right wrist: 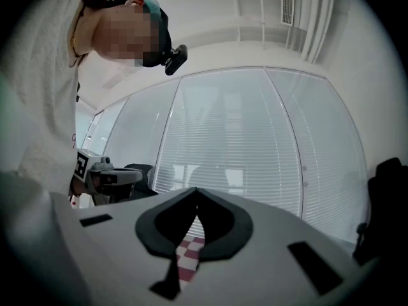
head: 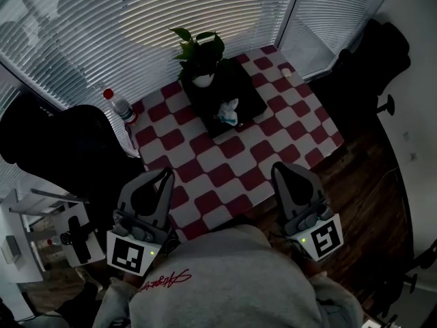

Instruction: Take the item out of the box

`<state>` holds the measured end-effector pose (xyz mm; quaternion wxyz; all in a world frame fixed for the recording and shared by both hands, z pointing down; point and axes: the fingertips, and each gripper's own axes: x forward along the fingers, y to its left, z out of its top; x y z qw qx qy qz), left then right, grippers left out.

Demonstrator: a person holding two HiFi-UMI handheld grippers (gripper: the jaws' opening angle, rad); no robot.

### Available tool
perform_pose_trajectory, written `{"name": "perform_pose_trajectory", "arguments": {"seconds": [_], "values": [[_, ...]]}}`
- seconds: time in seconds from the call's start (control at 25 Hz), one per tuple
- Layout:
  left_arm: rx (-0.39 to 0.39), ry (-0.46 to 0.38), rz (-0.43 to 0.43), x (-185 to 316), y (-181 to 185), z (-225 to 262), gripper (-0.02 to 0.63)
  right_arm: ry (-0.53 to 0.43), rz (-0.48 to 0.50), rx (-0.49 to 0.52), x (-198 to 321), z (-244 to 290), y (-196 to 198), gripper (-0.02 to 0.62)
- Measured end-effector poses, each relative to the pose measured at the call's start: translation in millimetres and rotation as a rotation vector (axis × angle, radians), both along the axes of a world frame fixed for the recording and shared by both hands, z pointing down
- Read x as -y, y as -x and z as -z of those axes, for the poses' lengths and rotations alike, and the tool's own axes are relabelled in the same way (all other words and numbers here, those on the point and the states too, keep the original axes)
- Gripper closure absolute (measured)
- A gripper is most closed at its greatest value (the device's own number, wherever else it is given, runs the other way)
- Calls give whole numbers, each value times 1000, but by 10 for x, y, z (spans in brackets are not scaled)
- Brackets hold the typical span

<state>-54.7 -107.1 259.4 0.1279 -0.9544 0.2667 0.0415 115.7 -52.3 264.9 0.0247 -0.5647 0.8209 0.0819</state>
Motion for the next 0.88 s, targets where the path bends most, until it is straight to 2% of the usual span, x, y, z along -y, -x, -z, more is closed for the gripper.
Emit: {"name": "perform_pose_trajectory", "arguments": {"seconds": [0.32, 0.52, 0.88], "values": [[8, -4, 32, 63, -163, 69, 589, -41, 44, -22, 154, 132, -178, 584], [-5, -9, 60, 135, -232, 119, 588, -6, 73, -16, 275, 146, -252, 584], [2, 1, 117, 213, -254, 62, 588, -5, 126, -23, 458, 116, -298, 584]]}}
